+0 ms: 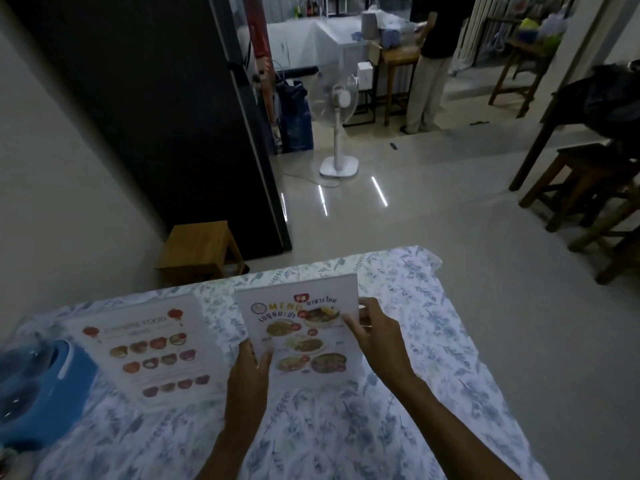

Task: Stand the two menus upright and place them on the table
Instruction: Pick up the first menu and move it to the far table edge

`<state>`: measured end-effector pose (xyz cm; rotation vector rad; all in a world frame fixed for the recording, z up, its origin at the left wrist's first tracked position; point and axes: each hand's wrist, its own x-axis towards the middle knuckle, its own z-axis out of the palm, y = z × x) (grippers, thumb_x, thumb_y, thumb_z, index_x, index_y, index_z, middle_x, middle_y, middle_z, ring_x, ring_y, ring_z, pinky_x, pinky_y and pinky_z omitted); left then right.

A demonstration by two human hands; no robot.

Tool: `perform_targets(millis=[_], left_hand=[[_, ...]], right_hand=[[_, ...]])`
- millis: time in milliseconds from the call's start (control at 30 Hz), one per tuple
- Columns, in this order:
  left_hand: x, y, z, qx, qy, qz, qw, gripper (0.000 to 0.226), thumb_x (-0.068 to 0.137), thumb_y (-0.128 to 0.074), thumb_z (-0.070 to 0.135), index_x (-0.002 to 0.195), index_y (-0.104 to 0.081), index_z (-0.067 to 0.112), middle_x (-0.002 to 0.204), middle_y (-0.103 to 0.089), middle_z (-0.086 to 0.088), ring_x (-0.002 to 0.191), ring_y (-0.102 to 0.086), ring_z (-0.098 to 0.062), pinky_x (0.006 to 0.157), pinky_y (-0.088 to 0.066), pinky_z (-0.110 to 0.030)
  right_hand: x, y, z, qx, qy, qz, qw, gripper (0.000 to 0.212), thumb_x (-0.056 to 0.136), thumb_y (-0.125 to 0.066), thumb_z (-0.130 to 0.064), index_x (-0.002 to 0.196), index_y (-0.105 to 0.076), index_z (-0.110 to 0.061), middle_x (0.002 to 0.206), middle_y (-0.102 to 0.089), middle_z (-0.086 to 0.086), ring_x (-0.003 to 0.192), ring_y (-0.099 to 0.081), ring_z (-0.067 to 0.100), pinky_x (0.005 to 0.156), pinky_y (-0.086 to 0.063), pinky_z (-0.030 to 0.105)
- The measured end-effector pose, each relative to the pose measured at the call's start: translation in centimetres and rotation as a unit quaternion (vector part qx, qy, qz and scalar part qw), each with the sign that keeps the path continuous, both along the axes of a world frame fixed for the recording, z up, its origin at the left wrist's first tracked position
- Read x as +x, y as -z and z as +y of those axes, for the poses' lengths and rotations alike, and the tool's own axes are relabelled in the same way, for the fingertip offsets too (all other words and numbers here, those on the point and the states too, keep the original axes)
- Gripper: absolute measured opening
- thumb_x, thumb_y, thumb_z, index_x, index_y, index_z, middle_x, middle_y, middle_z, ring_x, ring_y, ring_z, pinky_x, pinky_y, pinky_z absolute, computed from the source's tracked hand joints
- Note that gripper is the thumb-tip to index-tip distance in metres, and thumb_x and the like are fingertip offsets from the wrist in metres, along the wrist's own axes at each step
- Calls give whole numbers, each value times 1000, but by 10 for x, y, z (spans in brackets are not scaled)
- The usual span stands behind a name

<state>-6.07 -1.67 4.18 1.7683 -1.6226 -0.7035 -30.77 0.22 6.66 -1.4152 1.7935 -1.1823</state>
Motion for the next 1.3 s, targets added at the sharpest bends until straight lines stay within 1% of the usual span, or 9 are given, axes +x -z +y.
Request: perform_targets(millis=[267, 367, 467, 600, 700, 900, 1000, 1167, 1300], left_hand=[[2, 12, 2, 34, 6, -20, 999, 18, 96, -57, 29, 93, -45, 15, 71, -52, 3, 63, -56, -20, 49, -40, -25], [5, 20, 1, 73, 10, -24, 997, 19, 96, -58, 26, 105, -47, 13, 97, -64, -1, 85, -64, -21, 68, -56, -40], [8, 27, 1, 101, 23, -34, 994, 21, 96, -59, 27, 106, -46, 15, 101, -67, -11, 89, -68, -27, 74, -59, -46], [5, 26, -9, 112, 57, -33, 992, 22, 94, -61, 26, 105, -45, 16, 104, -68, -11, 91, -68, -26, 77, -59, -44], [-14, 15, -27, 87, 121, -27, 989, 20, 94, -62, 24, 104, -46, 19, 111, -68, -7, 98, -68, -21, 78, -60, -36], [-84, 4, -78, 34, 194, 4, 980, 22, 95, -62, 27, 109, -49, 17, 111, -68, -7, 96, -68, -19, 71, -60, -37], [-122, 1, -103, 11, 211, 17, 977, 23, 95, -61, 26, 110, -48, 15, 110, -69, -8, 90, -66, -16, 64, -54, -25], [-176, -8, -142, -14, 200, 2, 980, 26, 94, -62, 23, 105, -47, 5, 95, -66, -17, 83, -65, -30, 53, -36, -14], [-204, -13, -165, -43, 186, -6, 982, 25, 94, -63, 21, 93, -41, 11, 83, -59, -10, 69, -54, -20, 44, -32, -10]], right_hand=[[4, 67, 20, 87, -32, 42, 995, 18, 97, -62, -37, 85, -55, -25, 80, -67, -6, 70, -64, 6, 60, -56, 31], [3, 97, 31, 150, -57, 82, 984, 22, 100, -57, -25, 79, -53, -22, 78, -62, -4, 70, -62, 12, 60, -49, 24], [0, 111, 37, 152, -51, 95, 983, 27, 101, -54, -21, 75, -48, -17, 73, -59, -1, 63, -55, 11, 55, -37, 20], [-11, 113, 32, 156, -53, 86, 983, 22, 99, -55, -25, 80, -56, -14, 78, -65, -1, 72, -63, 14, 66, -53, 36], [-34, 108, 24, 148, -32, 79, 985, 18, 99, -57, -28, 96, -65, -13, 95, -73, -1, 86, -69, 11, 75, -60, 36], [-106, 80, -9, 123, 43, 165, 978, 13, 96, -63, -17, 88, -63, -7, 84, -72, 2, 78, -69, 15, 70, -58, 33], [-143, 62, -34, 115, 67, 213, 968, 17, 92, -68, -10, 78, -58, -6, 75, -69, 5, 70, -67, 22, 63, -53, 34], [-196, 38, -75, 96, 53, 226, 968, 15, 94, -66, -11, 82, -57, -10, 80, -68, 2, 75, -67, 21, 65, -45, 27], [-229, 39, -109, 90, 45, 236, 967, 14, 96, -64, -17, 93, -63, -3, 93, -75, 11, 84, -70, 27, 70, -54, 33]])
